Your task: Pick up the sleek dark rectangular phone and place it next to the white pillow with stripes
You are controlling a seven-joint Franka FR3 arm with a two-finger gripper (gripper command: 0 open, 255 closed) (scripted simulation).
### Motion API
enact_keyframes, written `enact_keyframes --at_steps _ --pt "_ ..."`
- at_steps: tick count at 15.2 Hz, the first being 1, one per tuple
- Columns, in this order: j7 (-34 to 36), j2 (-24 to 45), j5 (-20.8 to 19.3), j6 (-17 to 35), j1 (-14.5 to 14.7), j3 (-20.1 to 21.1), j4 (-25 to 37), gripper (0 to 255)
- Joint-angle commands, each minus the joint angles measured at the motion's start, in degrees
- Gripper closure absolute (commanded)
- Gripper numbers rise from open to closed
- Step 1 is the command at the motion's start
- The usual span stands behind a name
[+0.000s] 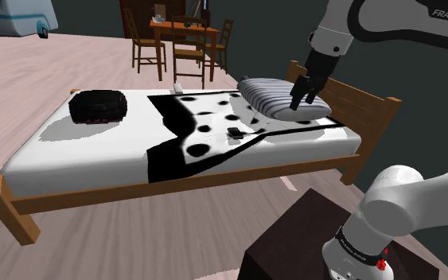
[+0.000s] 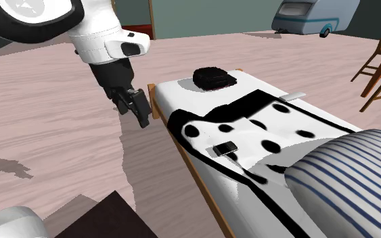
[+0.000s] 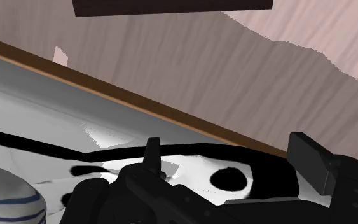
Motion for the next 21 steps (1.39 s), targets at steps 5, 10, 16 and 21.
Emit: enact_keyframes --at_steps 5,10,16,21 --pt "1.0 6.7 -0.51 6.29 -1.17 0.08 -0.42 0" --pt "2.42 16.03 -1.3 13.45 -2.63 0.14 0.71 0" --pt "4.34 28.19 -2.52 20.6 -4.28 0.07 4.45 0" --pt "6.05 38.75 -3.71 25.08 -5.43 -0.22 9.47 0"
